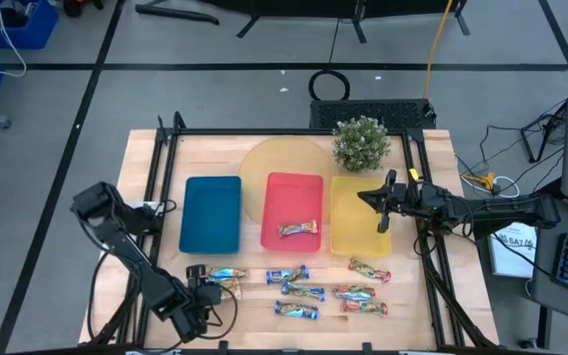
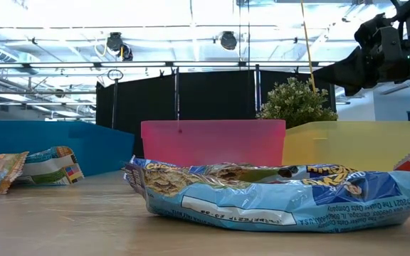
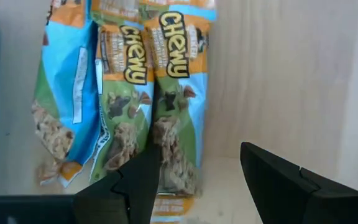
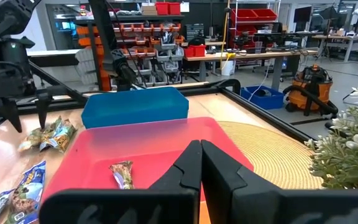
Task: Pick and place Granola Bars by type
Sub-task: Put the yellow granola bar into the red bin
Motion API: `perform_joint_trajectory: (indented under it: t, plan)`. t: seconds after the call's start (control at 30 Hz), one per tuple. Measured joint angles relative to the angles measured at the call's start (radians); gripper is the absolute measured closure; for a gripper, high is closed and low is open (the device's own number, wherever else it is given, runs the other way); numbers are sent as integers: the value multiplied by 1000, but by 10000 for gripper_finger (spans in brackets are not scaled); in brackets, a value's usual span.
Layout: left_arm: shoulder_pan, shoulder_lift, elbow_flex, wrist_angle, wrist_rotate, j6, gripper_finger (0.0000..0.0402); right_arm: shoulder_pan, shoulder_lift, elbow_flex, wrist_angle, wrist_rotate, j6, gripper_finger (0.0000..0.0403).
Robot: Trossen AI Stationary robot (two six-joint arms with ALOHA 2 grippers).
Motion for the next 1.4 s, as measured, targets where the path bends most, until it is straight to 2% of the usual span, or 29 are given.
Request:
perform_joint_trajectory:
  t: [0.57, 0.67, 0.8, 0.9, 0.97, 1.17, 1.3, 1.4]
  plan:
    - [2, 74, 3, 34, 26, -2, 175, 0, 0, 0, 1, 0, 0, 403]
    - [4, 74, 3, 35, 38, 21, 204, 0, 0, 0, 1, 0, 0, 403]
    - [18, 75, 3, 69, 73, 60, 273, 0, 0, 0, 1, 0, 0, 403]
    - [27, 75, 1, 105, 86, 119, 328, 0, 0, 0, 1, 0, 0, 403]
    - [38, 75, 4, 123, 87, 148, 345, 0, 0, 0, 1, 0, 0, 403]
    - [90, 70, 74, 126, 105, 271, 350, 0, 1, 0, 1, 0, 0, 403]
    - [144, 58, 203, 51, 115, 445, 329, 0, 1, 0, 2, 0, 0, 403]
    - [220, 54, 340, -60, 86, 629, 332, 0, 1, 0, 9, 0, 2, 403]
